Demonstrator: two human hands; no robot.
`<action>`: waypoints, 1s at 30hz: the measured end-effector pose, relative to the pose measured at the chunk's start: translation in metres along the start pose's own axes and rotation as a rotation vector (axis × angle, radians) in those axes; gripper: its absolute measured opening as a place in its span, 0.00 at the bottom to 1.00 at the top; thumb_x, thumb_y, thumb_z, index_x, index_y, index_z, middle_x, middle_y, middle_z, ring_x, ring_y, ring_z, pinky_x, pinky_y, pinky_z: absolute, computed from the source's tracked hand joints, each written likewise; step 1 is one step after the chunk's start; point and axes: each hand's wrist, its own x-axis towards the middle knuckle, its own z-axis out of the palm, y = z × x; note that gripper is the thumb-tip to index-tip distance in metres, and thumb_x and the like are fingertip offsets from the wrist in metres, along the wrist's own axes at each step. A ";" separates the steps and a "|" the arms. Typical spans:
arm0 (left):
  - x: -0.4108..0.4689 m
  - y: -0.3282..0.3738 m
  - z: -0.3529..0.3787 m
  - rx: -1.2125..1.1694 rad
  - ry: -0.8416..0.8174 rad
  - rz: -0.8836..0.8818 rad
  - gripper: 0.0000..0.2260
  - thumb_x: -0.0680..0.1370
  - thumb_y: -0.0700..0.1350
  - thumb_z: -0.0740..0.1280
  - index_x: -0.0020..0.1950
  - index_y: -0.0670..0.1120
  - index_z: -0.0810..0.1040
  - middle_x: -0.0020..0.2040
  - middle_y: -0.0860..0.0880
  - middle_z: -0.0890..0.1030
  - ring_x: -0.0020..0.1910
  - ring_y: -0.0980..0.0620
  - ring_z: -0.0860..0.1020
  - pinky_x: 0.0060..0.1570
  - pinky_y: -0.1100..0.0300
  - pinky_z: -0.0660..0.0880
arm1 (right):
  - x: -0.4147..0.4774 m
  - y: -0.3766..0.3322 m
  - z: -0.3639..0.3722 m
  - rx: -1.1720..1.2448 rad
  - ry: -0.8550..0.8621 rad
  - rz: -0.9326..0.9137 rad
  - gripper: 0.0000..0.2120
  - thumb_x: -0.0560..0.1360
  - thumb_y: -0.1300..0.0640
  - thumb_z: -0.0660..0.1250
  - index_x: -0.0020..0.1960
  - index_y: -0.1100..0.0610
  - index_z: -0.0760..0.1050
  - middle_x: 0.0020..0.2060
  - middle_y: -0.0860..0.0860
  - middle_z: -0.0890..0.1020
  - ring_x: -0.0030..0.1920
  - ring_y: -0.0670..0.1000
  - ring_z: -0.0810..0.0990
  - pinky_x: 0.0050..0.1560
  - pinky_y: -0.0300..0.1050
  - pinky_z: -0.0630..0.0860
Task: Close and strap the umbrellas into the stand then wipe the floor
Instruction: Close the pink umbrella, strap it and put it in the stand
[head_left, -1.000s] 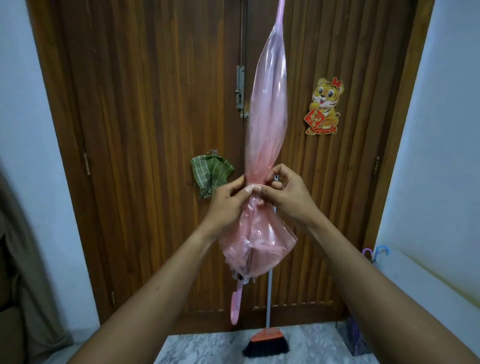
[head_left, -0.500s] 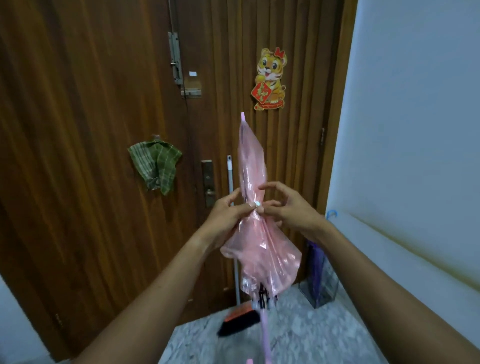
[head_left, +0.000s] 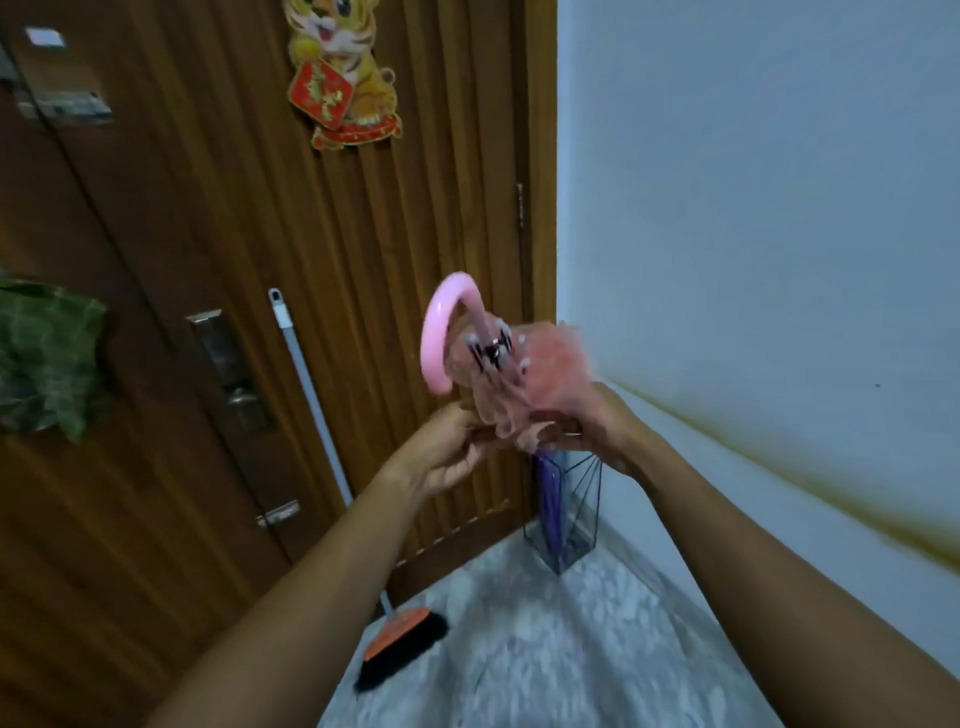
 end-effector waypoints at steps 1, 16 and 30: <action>0.022 -0.002 0.002 0.028 0.010 -0.013 0.12 0.82 0.32 0.58 0.63 0.33 0.77 0.55 0.37 0.84 0.47 0.47 0.86 0.47 0.58 0.84 | 0.013 0.002 -0.011 -0.013 -0.007 -0.033 0.09 0.81 0.66 0.61 0.57 0.69 0.77 0.49 0.64 0.84 0.41 0.56 0.84 0.53 0.58 0.83; 0.307 -0.006 0.020 0.398 0.133 0.092 0.06 0.78 0.37 0.70 0.55 0.42 0.84 0.48 0.47 0.82 0.47 0.55 0.80 0.51 0.61 0.78 | 0.266 0.051 -0.123 -0.293 0.368 -0.143 0.02 0.68 0.66 0.74 0.41 0.62 0.84 0.39 0.57 0.87 0.36 0.55 0.87 0.45 0.59 0.84; 0.606 -0.138 -0.112 0.441 0.076 -0.105 0.06 0.79 0.36 0.69 0.50 0.44 0.85 0.49 0.45 0.84 0.48 0.50 0.79 0.50 0.54 0.75 | 0.544 0.233 -0.150 -0.520 0.410 0.105 0.02 0.72 0.60 0.76 0.44 0.58 0.85 0.44 0.50 0.87 0.40 0.47 0.83 0.43 0.38 0.72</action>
